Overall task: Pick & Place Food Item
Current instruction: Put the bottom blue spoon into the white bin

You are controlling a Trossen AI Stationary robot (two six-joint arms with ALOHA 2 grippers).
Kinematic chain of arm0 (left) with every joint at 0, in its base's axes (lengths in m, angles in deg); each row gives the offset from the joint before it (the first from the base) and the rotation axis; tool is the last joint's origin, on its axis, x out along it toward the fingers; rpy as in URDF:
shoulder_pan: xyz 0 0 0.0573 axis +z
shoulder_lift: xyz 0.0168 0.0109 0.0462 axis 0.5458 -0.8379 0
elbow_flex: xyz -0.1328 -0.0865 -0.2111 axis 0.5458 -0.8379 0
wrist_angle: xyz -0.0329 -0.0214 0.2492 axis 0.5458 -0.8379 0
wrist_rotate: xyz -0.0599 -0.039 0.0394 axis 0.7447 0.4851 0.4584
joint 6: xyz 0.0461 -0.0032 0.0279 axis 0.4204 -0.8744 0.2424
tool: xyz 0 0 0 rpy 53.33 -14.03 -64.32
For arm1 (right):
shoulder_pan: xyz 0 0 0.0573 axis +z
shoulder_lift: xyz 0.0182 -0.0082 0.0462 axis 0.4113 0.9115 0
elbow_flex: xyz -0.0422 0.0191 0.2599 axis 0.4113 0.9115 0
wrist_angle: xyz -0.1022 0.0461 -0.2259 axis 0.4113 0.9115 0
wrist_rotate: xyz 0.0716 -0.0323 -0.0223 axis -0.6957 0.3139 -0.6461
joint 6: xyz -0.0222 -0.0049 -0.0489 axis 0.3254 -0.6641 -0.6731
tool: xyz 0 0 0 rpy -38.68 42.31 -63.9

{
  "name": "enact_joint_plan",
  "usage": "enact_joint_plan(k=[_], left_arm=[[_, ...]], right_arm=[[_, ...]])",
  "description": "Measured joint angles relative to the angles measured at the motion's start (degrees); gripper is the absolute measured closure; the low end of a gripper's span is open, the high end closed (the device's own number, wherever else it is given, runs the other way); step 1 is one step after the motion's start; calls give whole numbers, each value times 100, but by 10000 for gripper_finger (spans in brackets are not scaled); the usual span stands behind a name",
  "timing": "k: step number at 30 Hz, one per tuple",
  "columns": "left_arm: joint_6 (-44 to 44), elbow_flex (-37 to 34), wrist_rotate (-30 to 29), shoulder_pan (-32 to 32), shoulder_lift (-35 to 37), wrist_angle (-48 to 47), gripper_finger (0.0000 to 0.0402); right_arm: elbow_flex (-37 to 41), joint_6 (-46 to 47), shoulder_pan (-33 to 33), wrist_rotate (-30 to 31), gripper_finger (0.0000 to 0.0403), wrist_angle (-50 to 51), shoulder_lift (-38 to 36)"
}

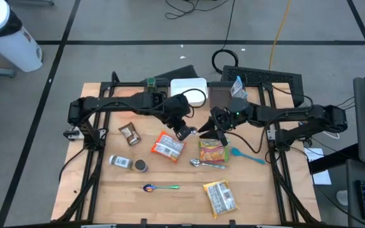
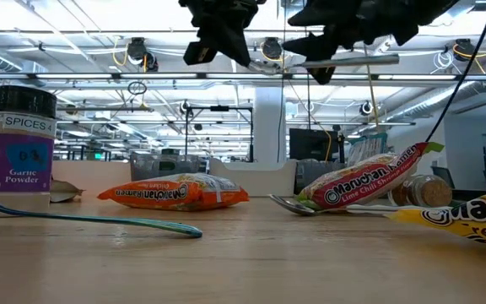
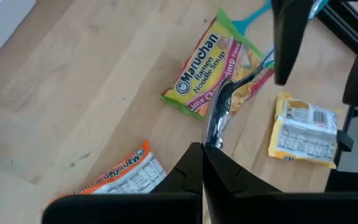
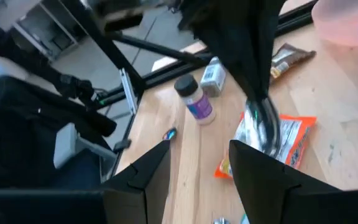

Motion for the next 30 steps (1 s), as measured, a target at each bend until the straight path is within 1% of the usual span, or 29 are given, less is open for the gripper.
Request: enact_joint_plan(k=[5, 9, 13, 21, 25, 30], left_arm=[[44, 0, -26, -59, -7, -41, 401], [62, -2, -44, -98, -7, -34, 401], [145, -2, -48, -90, -7, 3, 401], [248, -4, -46, -96, -7, 155, 401], [313, -4, -43, -92, -7, 157, 401], [358, -7, -42, -92, -7, 160, 401]], right_arm=[[0, 187, -161, 43, 248, -208, 234], [0, 188, -211, 185, 248, -217, 359], [-4, 195, -213, 332, 248, -498, 487], [0, 362, -213, 327, 248, -684, 732], [0, 427, -213, 324, 248, -726, 728], [0, 397, -213, 323, 270, -720, 729]])
